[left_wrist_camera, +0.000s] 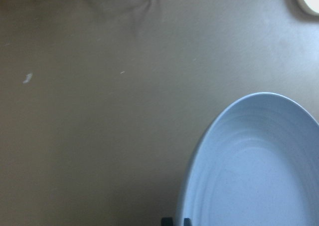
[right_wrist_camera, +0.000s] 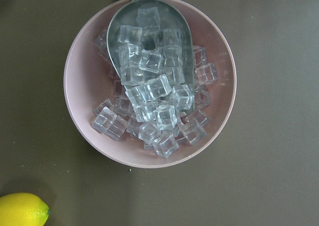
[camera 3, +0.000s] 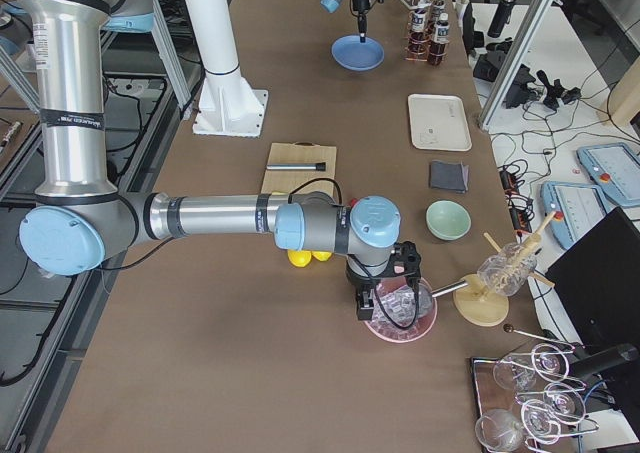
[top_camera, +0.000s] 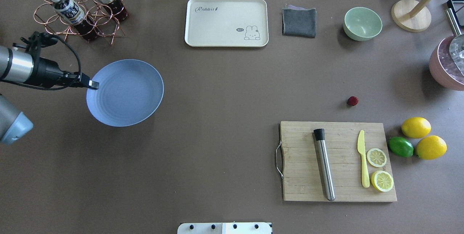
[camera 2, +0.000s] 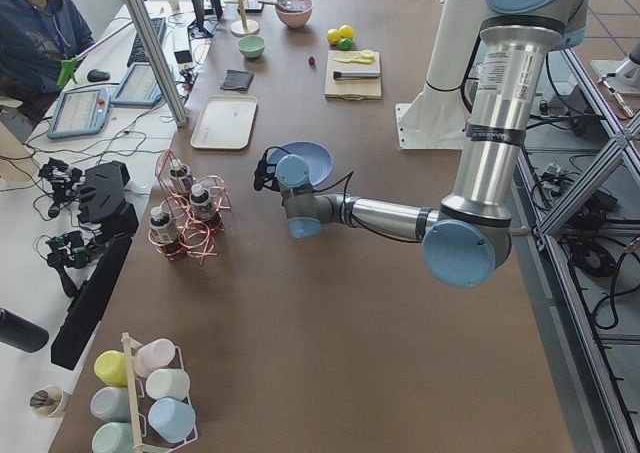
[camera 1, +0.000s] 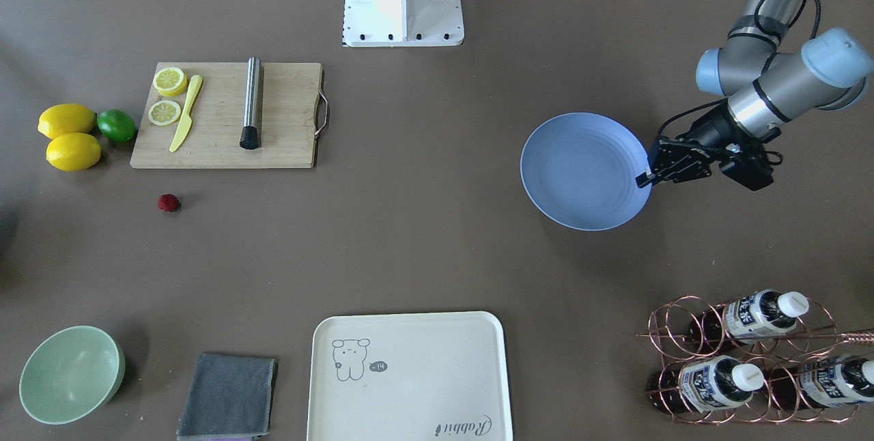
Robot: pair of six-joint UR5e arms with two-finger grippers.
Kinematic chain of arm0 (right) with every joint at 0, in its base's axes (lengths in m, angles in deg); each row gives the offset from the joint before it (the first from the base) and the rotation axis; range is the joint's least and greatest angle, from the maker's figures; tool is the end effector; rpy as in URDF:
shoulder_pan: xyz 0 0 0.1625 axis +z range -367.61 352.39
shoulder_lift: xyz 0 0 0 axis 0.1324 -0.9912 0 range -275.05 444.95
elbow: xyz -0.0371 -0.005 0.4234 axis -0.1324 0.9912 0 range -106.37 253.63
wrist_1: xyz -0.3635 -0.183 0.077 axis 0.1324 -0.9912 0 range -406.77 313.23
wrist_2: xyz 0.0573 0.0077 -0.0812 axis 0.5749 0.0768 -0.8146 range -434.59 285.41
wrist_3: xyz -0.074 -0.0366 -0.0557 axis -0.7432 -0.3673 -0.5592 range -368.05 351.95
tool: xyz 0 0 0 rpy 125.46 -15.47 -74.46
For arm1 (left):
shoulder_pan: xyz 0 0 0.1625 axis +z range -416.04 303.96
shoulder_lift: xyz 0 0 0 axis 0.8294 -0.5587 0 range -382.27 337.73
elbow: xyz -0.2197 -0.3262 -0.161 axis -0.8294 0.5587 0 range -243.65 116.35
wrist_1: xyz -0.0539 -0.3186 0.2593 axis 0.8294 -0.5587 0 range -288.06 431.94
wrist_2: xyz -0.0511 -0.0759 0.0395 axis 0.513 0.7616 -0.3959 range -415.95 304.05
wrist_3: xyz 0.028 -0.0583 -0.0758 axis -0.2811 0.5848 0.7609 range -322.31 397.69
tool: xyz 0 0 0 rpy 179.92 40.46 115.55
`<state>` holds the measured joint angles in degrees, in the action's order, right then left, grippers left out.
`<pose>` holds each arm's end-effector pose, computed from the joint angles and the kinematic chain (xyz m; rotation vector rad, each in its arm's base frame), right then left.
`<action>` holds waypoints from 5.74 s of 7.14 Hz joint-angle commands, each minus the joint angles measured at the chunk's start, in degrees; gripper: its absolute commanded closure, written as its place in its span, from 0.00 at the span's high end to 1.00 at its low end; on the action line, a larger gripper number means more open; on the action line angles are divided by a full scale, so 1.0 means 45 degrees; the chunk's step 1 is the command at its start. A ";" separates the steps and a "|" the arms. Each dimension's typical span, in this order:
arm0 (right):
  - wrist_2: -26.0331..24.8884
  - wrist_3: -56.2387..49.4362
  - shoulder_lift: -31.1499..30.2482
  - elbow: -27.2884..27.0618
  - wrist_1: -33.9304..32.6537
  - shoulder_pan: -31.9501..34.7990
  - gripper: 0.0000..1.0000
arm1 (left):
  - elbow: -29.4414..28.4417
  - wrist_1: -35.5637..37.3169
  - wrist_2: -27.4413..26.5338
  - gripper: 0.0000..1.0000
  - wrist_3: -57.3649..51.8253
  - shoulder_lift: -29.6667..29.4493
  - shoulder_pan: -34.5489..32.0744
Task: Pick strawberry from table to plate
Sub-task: 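Push the blue plate with the left gripper toward the table center, then withdraw the left arm while the right arm reaches toward the strawberry, then lower the right gripper onto the red strawberry and close it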
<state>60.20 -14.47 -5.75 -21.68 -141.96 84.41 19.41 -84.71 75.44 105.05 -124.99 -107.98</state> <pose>0.0801 -0.4822 0.6277 0.0479 -0.7805 -0.0688 0.3076 -0.5024 0.4650 0.2332 1.3219 0.0240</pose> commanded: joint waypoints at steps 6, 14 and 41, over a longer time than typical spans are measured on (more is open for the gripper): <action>-0.0013 0.0001 0.0000 0.0008 0.0000 -0.0039 1.00 | -0.1306 0.3756 -0.4567 0.00 0.0773 -0.4749 0.3808; 0.0163 0.6671 0.0915 -0.2374 0.0039 -0.3843 1.00 | -0.0313 0.4784 0.0189 0.98 -0.5596 -0.1513 -0.1609; -0.5013 1.4512 0.2382 -0.0499 0.5235 -1.0820 0.00 | -0.0235 1.4205 0.0510 0.98 -2.0438 0.1909 -0.8457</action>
<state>37.58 50.68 4.45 -23.57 -118.40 35.73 18.51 -20.78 77.73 13.08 -116.36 -146.03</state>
